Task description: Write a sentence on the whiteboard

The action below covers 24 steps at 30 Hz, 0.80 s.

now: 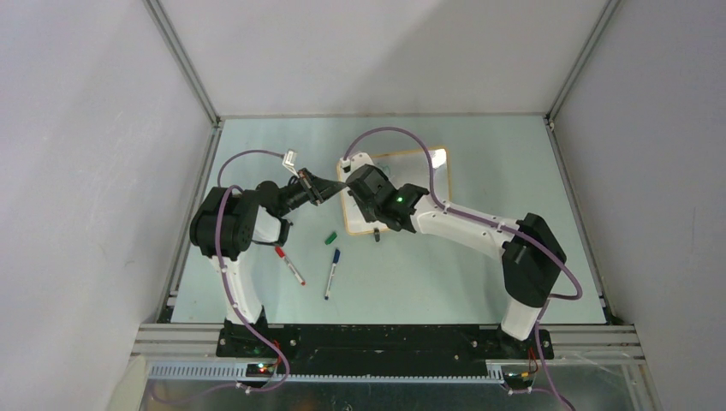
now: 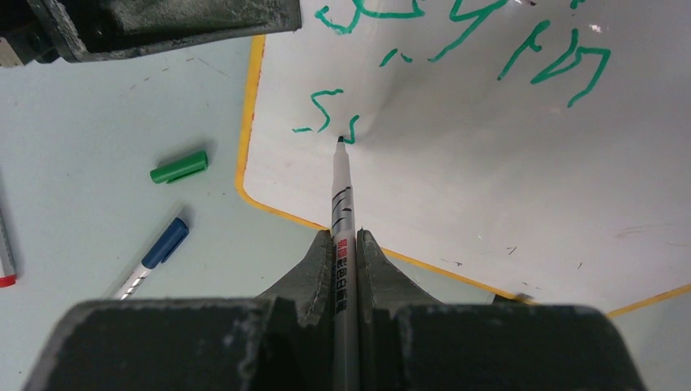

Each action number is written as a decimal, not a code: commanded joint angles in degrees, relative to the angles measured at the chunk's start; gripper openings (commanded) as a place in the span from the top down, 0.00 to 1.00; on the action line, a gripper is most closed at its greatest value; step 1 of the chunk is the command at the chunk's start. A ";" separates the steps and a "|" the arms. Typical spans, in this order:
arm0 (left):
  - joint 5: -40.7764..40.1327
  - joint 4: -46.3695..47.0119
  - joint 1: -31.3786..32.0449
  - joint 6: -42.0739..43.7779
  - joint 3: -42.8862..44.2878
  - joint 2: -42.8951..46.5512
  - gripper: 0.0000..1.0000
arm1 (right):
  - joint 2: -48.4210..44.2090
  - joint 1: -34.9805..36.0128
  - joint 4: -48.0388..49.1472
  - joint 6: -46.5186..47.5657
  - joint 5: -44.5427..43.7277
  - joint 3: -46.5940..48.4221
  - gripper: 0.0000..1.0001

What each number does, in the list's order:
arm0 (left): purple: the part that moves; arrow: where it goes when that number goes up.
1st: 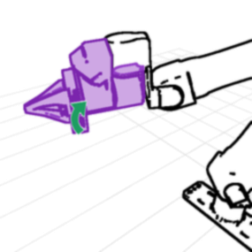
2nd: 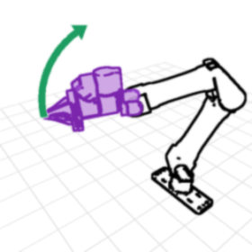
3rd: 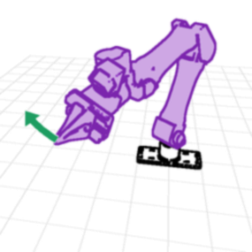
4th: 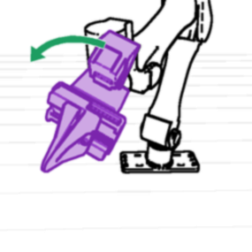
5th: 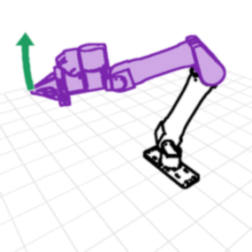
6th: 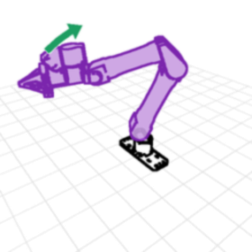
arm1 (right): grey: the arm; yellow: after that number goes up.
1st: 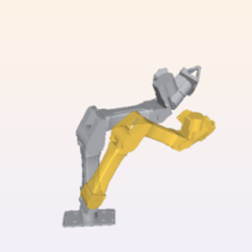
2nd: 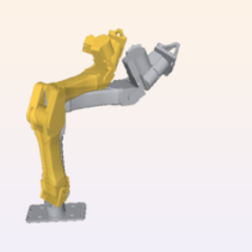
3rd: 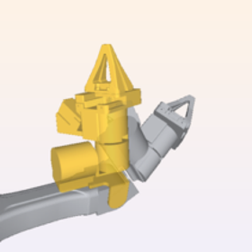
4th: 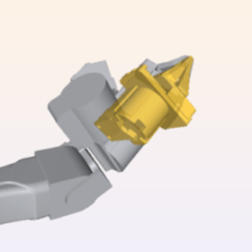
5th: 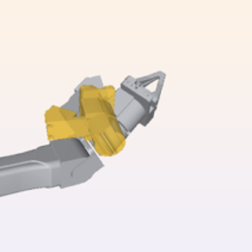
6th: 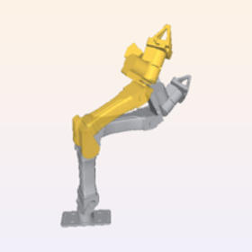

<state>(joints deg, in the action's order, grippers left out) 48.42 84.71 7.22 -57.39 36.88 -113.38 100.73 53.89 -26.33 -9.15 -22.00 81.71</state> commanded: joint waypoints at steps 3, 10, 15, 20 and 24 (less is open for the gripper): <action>0.91 3.10 0.16 -0.27 1.17 0.44 1.00 | 1.71 -0.45 0.11 0.57 -1.10 3.47 1.00; 0.90 3.11 0.15 -0.27 1.24 0.44 1.00 | 1.39 -0.78 0.09 0.59 -1.70 3.74 1.00; 0.89 3.10 0.23 -0.27 1.24 0.43 1.00 | 1.11 -1.19 -0.01 0.78 -1.91 4.13 1.00; 0.95 3.10 0.16 -0.27 1.26 0.38 1.00 | 0.82 -1.54 -0.18 0.92 -1.96 4.35 1.00; 0.92 3.10 0.19 -0.27 1.24 0.44 1.00 | 0.62 -1.67 -0.17 1.00 -1.97 4.42 1.00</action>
<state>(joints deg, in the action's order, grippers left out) 48.38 84.71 7.22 -57.39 36.88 -113.38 101.30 53.43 -27.62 -8.95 -21.58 83.53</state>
